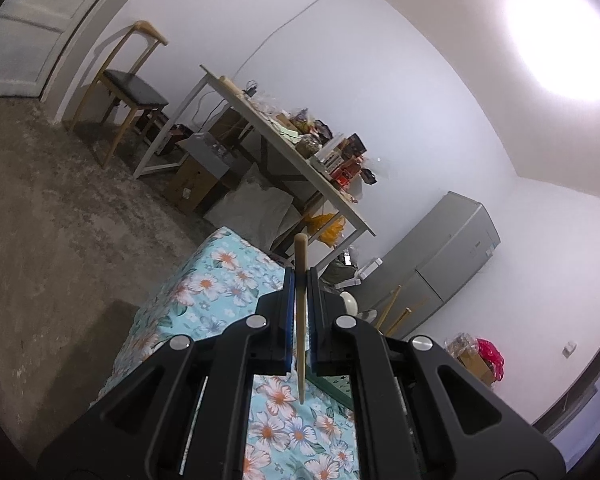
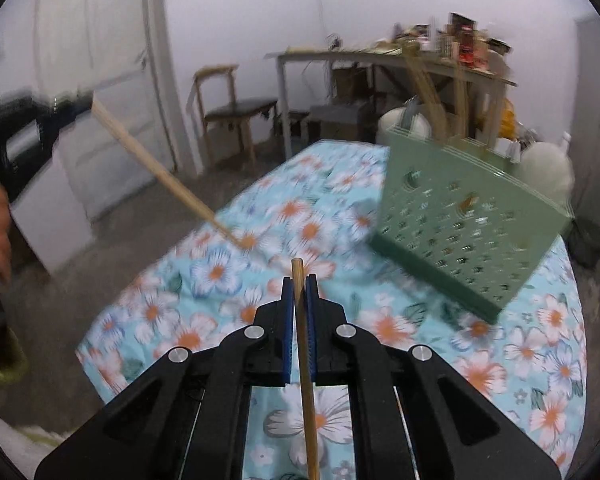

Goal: Organize utensils
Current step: 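Carry both held chopsticks up over the green holder, then lower the right gripper's chopstick into the green holder and open it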

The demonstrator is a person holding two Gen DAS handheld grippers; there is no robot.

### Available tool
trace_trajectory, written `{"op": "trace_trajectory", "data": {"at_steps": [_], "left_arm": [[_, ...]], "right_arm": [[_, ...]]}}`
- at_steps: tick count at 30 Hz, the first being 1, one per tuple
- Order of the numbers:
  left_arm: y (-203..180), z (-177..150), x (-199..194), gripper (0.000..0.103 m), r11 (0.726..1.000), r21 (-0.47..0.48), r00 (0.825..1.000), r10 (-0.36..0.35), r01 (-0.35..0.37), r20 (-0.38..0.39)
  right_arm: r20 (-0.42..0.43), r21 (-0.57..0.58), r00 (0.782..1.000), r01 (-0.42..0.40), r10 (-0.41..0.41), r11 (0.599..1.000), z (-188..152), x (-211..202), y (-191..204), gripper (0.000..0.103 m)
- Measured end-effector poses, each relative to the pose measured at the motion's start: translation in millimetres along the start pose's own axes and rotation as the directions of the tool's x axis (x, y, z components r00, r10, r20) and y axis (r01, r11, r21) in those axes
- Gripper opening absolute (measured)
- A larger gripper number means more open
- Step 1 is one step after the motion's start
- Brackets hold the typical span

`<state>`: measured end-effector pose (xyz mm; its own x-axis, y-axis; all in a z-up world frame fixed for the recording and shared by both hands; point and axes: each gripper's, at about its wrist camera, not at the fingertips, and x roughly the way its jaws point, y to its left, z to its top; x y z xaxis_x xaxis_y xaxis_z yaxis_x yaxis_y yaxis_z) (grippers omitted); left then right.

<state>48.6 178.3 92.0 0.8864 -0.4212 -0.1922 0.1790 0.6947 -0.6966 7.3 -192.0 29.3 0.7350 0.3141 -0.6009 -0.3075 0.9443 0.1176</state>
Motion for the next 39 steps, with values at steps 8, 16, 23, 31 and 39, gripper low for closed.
{"op": "trace_trajectory", "data": {"at_steps": [8, 16, 23, 31, 39], "left_arm": [[-56, 17, 15, 0.004, 0.983, 0.125, 0.990, -0.141, 0.138, 0.019], [-138, 32, 40, 0.004, 0.905, 0.243, 0.932, -0.361, 0.349, 0.007], [-188, 22, 88, 0.004, 0.859, 0.330, 0.914, -0.403, 0.391, -0.034], [-212, -14, 155, 0.004, 0.851, 0.402, 0.941, -0.313, 0.339, -0.130], [-215, -43, 194, 0.004, 0.841, 0.449, 0.952, -0.244, 0.303, -0.186]], "right_arm": [[0.193, 0.142, 0.981, -0.009, -0.019, 0.990, 34, -64, -43, 0.006], [0.331, 0.214, 0.943, -0.029, -0.045, 0.976, 47, -108, -70, 0.005], [0.381, 0.243, 0.922, -0.035, -0.062, 0.969, 46, -123, -86, 0.005], [0.413, 0.292, 0.905, -0.030, -0.098, 0.956, 37, -137, -108, 0.004], [0.412, 0.330, 0.903, -0.026, -0.119, 0.944, 26, -142, -125, 0.004]]}}
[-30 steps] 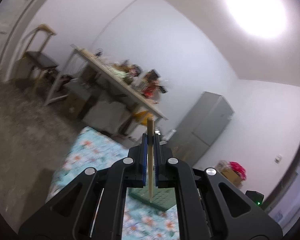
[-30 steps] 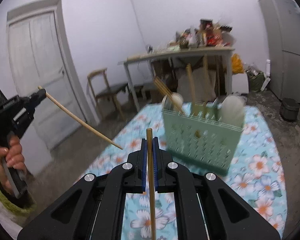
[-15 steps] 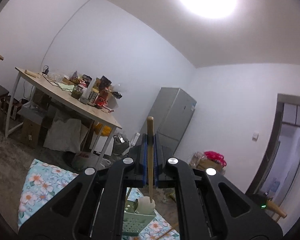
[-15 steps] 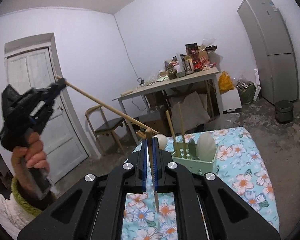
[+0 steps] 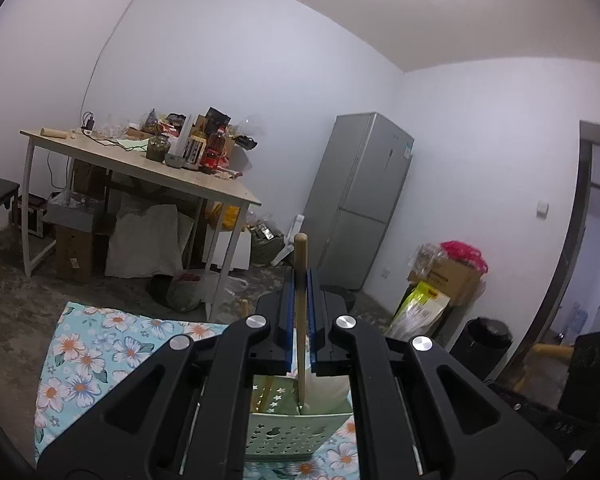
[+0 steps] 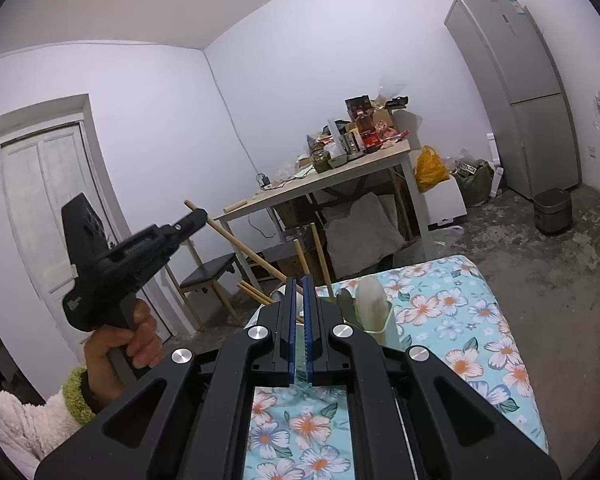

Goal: Organize utensils
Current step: 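Lower the right gripper's chopstick into the green holder and open it, then lower the left gripper's chopstick into the green holder and open it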

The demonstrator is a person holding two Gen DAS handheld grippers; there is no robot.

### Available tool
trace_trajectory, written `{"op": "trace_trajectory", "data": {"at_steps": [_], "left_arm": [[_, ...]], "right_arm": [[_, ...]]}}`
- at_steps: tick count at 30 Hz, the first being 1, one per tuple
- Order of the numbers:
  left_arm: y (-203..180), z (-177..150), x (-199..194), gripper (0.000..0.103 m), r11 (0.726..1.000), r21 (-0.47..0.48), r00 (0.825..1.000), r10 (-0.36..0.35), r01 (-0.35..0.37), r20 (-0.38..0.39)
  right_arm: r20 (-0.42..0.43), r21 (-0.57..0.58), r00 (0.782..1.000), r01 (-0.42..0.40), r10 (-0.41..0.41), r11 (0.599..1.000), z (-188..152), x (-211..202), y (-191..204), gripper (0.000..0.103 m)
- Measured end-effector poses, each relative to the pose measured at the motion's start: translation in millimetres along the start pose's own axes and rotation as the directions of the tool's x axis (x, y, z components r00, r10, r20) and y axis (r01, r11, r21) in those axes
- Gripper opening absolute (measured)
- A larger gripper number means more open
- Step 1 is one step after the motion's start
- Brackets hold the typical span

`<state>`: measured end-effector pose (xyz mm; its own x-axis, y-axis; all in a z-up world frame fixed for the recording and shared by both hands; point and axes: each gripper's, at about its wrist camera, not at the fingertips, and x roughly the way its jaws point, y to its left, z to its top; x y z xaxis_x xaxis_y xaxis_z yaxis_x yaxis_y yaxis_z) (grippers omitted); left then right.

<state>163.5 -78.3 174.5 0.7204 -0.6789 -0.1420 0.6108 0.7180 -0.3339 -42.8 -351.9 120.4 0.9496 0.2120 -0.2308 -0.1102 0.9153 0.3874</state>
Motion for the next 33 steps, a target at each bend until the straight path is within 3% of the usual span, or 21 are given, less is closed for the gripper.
{"op": "trace_trajectory", "data": {"at_steps": [12, 17, 20, 26, 33], "left_arm": [[-7, -13, 19, 0.004, 0.999, 0.026, 0.999, 0.025, -0.024, -0.035], [-11, -11, 18, 0.004, 0.999, 0.041, 0.999, 0.036, -0.035, -0.022], [-12, -15, 28, 0.005, 0.998, 0.052, 0.997, 0.047, -0.044, -0.060], [-8, -28, 44, 0.005, 0.997, 0.049, 0.991, 0.061, -0.056, -0.117], [-12, -28, 35, 0.005, 0.997, 0.072, 0.996, 0.045, -0.039, -0.077]], "right_arm": [[-0.013, 0.020, 1.000, 0.024, -0.023, 1.000, -3, -5, -14, 0.004], [-0.060, 0.122, 0.998, 0.022, -0.015, 0.992, -8, -2, -40, 0.004], [-0.081, 0.175, 0.997, 0.022, -0.008, 0.984, -14, 1, -54, 0.006], [-0.101, 0.172, 0.994, 0.044, -0.026, 0.984, -20, 1, -58, 0.006], [-0.113, 0.175, 0.993, 0.044, -0.025, 0.984, -21, 4, -58, 0.006]]}}
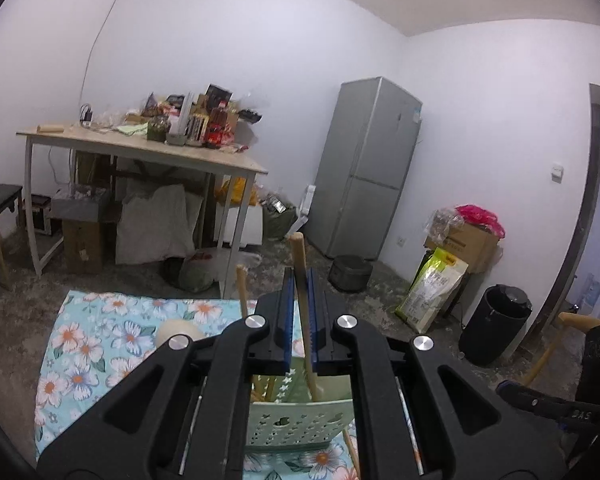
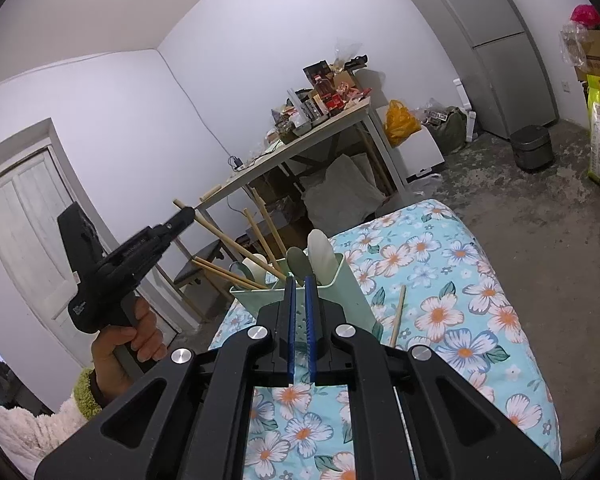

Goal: Organize utensils
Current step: 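Lower the left gripper's chopstick into the green holder and open it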

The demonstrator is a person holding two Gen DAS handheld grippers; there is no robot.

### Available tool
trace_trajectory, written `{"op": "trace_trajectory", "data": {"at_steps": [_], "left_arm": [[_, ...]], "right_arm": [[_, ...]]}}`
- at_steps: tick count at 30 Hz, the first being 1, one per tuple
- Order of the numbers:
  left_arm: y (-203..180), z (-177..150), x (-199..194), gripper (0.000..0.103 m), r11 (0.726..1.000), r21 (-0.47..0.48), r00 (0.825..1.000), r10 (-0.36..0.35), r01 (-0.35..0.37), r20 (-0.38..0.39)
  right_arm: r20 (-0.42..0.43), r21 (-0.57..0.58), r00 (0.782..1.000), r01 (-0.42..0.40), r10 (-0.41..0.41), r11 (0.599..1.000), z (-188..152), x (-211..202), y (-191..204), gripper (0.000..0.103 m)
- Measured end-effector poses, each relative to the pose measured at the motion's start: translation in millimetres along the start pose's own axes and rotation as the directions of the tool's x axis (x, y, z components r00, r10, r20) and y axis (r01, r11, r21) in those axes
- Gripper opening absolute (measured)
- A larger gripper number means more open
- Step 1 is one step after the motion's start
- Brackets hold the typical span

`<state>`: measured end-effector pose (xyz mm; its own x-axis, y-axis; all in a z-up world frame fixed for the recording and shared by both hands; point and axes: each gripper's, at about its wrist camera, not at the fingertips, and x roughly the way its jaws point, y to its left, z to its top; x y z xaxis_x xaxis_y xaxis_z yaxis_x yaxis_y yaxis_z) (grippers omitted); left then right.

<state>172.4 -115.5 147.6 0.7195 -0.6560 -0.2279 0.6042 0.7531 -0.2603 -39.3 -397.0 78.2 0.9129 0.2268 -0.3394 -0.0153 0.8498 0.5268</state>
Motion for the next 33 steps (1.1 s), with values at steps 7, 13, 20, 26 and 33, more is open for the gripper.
{"op": "trace_trajectory", "data": {"at_steps": [7, 13, 20, 26, 33], "left_arm": [[-12, 10, -11, 0.005, 0.998, 0.055, 0.999, 0.008, -0.010, 0.040], [-17, 29, -38, 0.005, 0.998, 0.059, 0.992, 0.013, -0.020, 0.122], [-20, 30, -39, 0.005, 0.997, 0.067, 0.991, 0.021, -0.030, 0.131], [-7, 21, -26, 0.005, 1.000, -0.015, 0.994, -0.003, 0.005, 0.105], [6, 8, -6, 0.023, 0.997, -0.074, 1.000, -0.009, 0.010, 0.017]], "right_arm": [[-0.006, -0.005, 1.000, 0.002, -0.002, 1.000, -2, 3, 1, 0.006], [-0.012, -0.002, 1.000, 0.008, -0.008, 1.000, -3, 6, -1, 0.006], [-0.029, -0.002, 1.000, 0.001, -0.001, 1.000, -7, 11, -2, 0.006], [-0.029, 0.005, 1.000, 0.010, -0.010, 1.000, -7, 8, -7, 0.006], [-0.034, 0.014, 0.999, 0.020, -0.019, 1.000, -8, 7, -11, 0.006]]}}
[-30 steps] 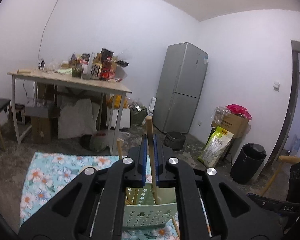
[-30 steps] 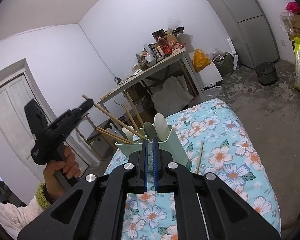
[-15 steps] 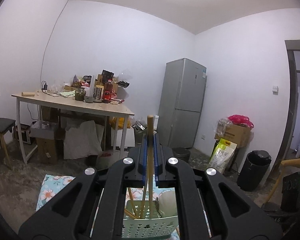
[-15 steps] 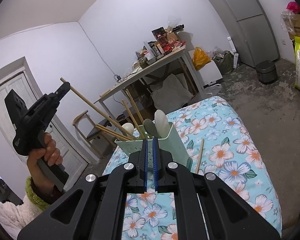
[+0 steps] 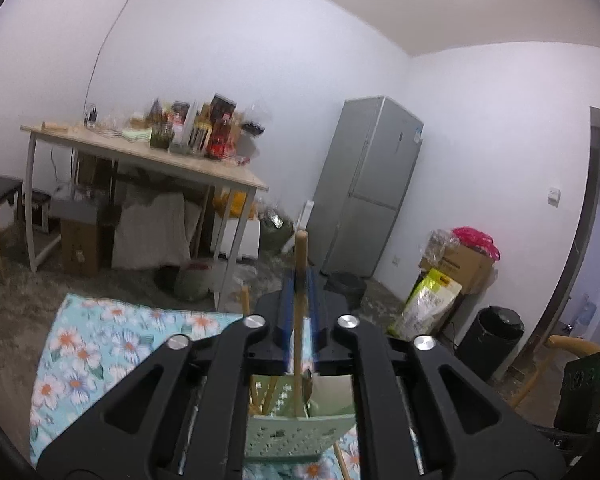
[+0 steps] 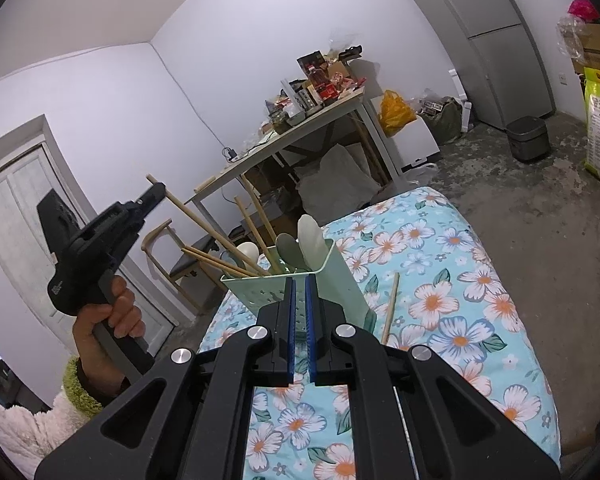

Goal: Organize utensils
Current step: 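Lower the left gripper's chopstick into the green holder and open it, then move the right gripper to the last bamboo chopstick on the bedspread and grasp it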

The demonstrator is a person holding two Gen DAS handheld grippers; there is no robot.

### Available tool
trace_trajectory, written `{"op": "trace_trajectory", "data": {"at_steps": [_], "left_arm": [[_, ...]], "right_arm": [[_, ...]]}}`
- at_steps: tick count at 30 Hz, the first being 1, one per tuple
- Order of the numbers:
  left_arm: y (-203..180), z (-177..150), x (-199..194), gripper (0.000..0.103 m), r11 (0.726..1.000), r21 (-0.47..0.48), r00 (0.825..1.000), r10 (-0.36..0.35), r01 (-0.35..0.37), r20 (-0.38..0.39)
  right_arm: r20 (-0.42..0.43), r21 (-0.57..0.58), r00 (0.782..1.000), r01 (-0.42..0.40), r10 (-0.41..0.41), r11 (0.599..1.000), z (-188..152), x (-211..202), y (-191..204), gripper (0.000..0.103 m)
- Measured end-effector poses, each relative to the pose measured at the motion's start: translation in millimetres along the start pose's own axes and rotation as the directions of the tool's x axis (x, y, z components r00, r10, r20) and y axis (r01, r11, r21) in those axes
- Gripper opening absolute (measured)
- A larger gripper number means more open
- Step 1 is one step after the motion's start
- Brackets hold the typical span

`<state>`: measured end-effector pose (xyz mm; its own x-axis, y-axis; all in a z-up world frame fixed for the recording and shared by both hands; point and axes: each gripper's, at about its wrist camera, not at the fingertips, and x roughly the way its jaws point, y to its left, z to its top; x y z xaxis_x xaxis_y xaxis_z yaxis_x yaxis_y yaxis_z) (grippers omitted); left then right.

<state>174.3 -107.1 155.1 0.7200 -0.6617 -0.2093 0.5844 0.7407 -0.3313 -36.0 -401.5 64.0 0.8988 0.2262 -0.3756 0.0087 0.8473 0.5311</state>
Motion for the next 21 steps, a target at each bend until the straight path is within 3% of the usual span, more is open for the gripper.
{"op": "trace_trajectory", "data": {"at_steps": [1, 6, 7, 11, 15, 21], "left_arm": [[4, -1, 1, 0.042, 1.000, -0.015, 1.000, -0.003, 0.003, -0.011], [16, -6, -15, 0.067, 0.997, -0.075, 1.000, -0.018, 0.017, -0.008], [18, -7, -20, 0.072, 0.997, -0.077, 1.000, -0.017, 0.016, -0.008], [26, -15, -43, 0.082, 0.997, -0.077, 1.000, -0.017, 0.015, -0.026], [35, -29, -68, 0.087, 0.998, -0.068, 0.998, 0.008, -0.012, -0.060], [54, -72, -97, 0.089, 0.993, -0.042, 0.979, 0.101, -0.110, -0.176]], "right_arm": [[-0.004, 0.002, 1.000, 0.002, -0.002, 1.000, 0, 1, 0, 0.006], [-0.020, 0.005, 1.000, 0.010, -0.010, 1.000, 1, 6, -1, 0.008], [-0.021, 0.007, 1.000, 0.012, -0.012, 1.000, 2, 8, -2, 0.014], [-0.059, 0.046, 0.998, 0.036, -0.034, 0.998, 7, 28, -18, 0.031], [-0.197, 0.105, 0.979, 0.073, -0.051, 0.992, 3, 68, -43, 0.034], [-0.362, 0.129, 0.925, 0.167, -0.110, 0.978, -17, 129, -79, 0.034]]}}
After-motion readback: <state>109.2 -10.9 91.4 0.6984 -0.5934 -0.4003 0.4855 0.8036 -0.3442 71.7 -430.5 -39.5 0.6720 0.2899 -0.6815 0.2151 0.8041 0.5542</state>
